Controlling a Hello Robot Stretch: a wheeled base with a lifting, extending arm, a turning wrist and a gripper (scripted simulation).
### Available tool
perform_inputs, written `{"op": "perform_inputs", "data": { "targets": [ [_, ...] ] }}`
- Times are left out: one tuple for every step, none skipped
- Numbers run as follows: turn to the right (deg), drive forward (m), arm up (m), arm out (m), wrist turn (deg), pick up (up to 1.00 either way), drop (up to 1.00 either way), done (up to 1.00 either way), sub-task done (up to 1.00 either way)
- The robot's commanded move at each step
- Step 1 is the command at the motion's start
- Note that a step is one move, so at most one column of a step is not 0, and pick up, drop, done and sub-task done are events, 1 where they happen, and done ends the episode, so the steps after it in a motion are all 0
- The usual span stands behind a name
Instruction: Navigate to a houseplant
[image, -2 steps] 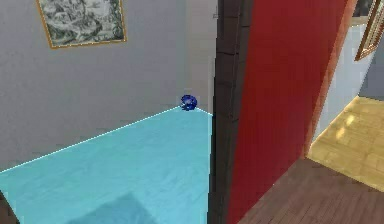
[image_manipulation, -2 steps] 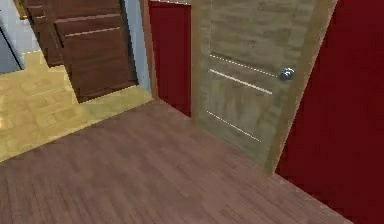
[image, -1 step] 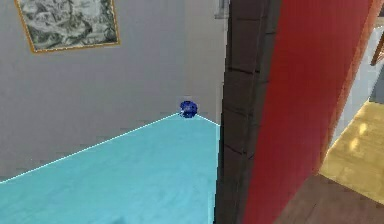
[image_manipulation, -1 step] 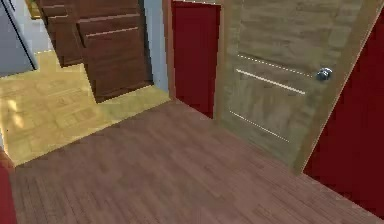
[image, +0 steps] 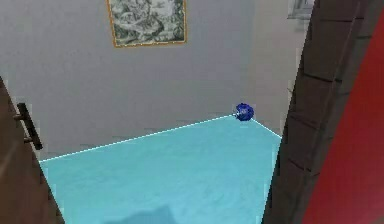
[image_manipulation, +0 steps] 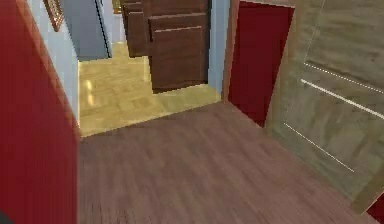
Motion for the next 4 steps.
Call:
{"op": "perform_inputs", "data": {
  "targets": [
    [0.0,0.6,0.0,0.0,0.0,0.0,0.0,0.0,0.0],
    [-27.0,0.0,0.0,0.0,0.0,0.0,0.0,0.0,0.0],
    [0.0,0.3,0.0,0.0,0.0,0.0,0.0,0.0,0.0],
    [45.0,0.0,0.0,0.0,0.0,0.0,0.0,0.0,0.0]
  ]
}}
